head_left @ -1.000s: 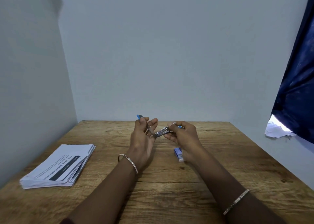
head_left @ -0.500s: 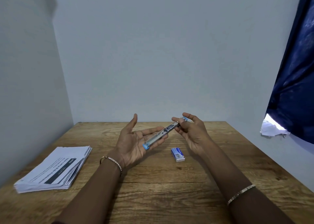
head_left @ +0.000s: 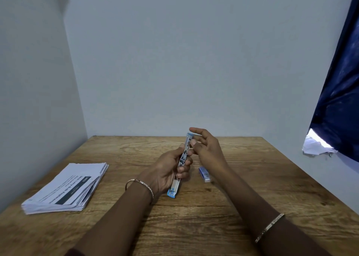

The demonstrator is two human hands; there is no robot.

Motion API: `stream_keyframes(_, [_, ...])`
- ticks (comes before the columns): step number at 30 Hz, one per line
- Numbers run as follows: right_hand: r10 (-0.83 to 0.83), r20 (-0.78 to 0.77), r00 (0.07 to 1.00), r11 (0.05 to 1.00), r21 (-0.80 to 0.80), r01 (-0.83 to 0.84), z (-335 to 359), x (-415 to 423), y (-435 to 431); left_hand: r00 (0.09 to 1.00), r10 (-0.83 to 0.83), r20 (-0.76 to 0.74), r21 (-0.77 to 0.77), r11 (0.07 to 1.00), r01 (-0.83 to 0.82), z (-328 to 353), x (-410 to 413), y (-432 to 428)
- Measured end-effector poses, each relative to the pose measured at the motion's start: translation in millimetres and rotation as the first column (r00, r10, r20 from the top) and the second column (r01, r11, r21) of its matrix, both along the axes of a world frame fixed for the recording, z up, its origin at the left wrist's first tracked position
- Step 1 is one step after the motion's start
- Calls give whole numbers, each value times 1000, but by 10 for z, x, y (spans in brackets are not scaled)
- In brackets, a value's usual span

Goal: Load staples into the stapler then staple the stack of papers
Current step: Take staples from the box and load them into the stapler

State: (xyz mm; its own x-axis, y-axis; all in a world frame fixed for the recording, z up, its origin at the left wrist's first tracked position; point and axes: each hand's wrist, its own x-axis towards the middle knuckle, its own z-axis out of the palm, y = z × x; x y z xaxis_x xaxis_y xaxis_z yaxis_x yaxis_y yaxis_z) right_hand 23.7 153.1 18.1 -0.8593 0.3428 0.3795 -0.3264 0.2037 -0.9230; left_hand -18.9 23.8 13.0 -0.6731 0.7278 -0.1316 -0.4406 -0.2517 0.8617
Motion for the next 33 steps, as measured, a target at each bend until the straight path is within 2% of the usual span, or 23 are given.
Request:
stream_keyframes(3, [-127, -10, 992, 956, 266, 125, -58, 27, -78, 994, 93, 57, 25, 995, -95, -28, -23, 15])
stream_keyframes(6, [-93, 13, 996, 908, 411, 79, -106, 21, -128, 985, 161, 67, 7, 987, -162, -54, -47, 22])
stream_keyframes(9, [-127, 42, 991, 808, 585, 78, -132, 17, -142, 976, 208, 59, -7, 978, -208, -74, -57, 30])
stream_keyframes(15, [-218, 13, 976, 641, 756, 133, -137, 33, -111, 975, 217, 52, -6, 976, -217, -72, -51, 38])
stream_keyframes(18, [-220, -56, 974, 586, 790, 178, -123, 36, -109, 976, 213, 33, -30, 977, -212, -62, -33, 43])
stream_keyframes(22, [-222, -121, 967, 572, 787, 230, -115, 32, -86, 974, 228, 3, -66, 972, -227, -79, -4, 73])
stream_keyframes(27, [-220, -136, 966, 628, 738, 247, -137, 24, -93, 970, 245, -9, -60, 968, -245, -79, 23, 89])
stream_keyframes(33, [-200, -71, 977, 717, 669, 195, -182, -14, -124, 964, 266, -8, -59, 962, -266, -68, 53, 103])
